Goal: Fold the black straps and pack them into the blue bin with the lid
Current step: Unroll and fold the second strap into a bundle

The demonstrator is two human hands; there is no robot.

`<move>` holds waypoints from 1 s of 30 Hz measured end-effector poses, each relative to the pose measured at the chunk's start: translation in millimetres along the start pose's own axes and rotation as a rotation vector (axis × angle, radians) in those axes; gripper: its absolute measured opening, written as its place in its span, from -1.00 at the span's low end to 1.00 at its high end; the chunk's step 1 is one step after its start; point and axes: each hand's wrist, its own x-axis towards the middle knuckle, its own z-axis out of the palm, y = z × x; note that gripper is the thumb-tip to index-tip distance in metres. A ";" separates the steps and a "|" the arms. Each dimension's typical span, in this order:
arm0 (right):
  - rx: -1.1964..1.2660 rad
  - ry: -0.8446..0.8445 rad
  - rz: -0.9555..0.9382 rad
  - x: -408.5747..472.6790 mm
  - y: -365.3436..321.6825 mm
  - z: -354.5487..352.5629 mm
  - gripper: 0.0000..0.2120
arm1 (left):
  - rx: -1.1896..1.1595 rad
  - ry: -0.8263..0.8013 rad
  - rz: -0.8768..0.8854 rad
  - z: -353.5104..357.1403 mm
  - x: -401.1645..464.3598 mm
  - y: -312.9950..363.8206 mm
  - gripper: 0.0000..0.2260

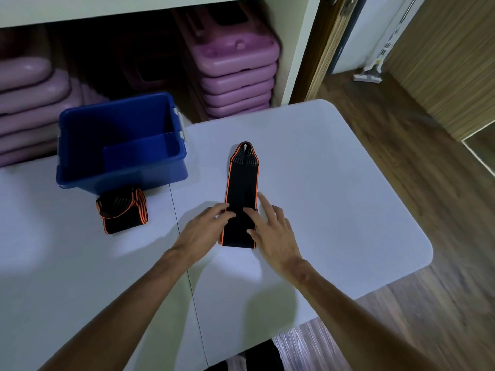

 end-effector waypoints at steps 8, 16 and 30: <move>0.101 -0.286 -0.191 -18.1 18.8 -7.4 -0.21 | 0.144 -0.260 0.164 -16.9 -29.4 -8.6 -0.27; 0.266 -0.166 -0.234 -33.0 16.5 -15.2 -0.63 | 0.108 0.017 0.213 -13.3 -41.2 6.3 -0.63; 0.645 -0.193 0.393 1.1 -12.0 -14.2 -0.77 | -0.261 0.010 -0.417 -1.9 -10.1 38.1 -0.72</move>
